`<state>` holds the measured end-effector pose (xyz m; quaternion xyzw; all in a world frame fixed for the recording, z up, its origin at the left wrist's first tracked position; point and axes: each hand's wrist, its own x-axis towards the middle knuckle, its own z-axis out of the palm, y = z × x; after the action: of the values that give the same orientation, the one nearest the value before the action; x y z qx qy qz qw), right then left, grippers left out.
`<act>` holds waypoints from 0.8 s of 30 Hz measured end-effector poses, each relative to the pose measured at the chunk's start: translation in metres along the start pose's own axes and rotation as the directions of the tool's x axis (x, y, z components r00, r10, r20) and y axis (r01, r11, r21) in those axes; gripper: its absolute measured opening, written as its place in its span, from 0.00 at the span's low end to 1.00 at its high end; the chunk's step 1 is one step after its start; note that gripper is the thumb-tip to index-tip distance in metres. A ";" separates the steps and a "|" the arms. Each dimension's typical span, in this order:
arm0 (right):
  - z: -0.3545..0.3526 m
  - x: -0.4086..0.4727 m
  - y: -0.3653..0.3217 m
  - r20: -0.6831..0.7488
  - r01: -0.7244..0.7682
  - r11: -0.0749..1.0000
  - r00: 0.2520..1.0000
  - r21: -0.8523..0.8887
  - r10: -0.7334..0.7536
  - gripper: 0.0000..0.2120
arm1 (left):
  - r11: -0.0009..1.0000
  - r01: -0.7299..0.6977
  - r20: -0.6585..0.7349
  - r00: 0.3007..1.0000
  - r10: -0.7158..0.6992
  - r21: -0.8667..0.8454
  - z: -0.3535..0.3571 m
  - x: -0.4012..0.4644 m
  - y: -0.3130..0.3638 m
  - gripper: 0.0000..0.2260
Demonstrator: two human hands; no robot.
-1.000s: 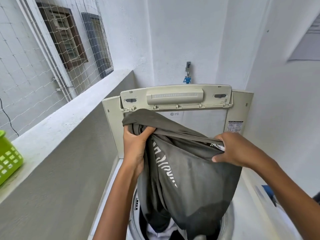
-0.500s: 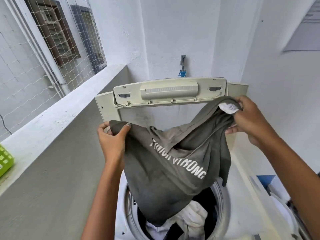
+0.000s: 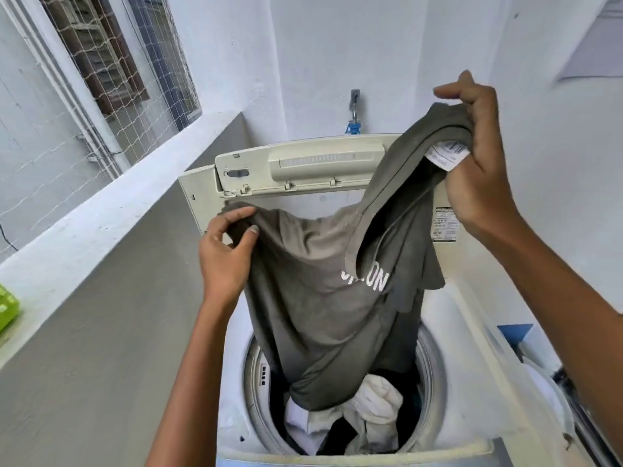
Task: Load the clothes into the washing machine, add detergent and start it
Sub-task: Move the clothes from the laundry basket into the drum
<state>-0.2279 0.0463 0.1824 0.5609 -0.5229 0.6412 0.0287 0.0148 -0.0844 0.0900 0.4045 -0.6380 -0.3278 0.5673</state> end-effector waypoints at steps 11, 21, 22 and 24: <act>0.021 -0.049 0.063 0.568 -0.194 0.858 0.677 -0.475 0.468 0.25 | 0.885 0.180 0.553 0.722 -0.416 0.430 0.021 -0.043 -0.083 0.29; 0.009 -0.127 0.113 0.665 -0.199 0.696 0.208 -0.690 0.718 0.19 | 0.813 0.274 0.665 0.472 -0.579 0.513 0.030 -0.089 -0.105 0.26; 0.007 -0.132 0.112 0.662 -0.218 0.700 0.226 -0.680 0.714 0.18 | 0.814 0.285 0.659 0.482 -0.578 0.506 0.032 -0.094 -0.103 0.24; 0.004 -0.142 0.110 0.655 -0.271 0.719 0.297 -0.639 0.694 0.17 | 0.837 0.282 0.669 0.504 -0.546 0.470 0.039 -0.104 -0.097 0.19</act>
<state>-0.2415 0.0723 0.0046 0.5917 -0.7295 0.1146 -0.3234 -0.0064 -0.0379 -0.0481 0.4434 -0.7433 -0.4965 0.0659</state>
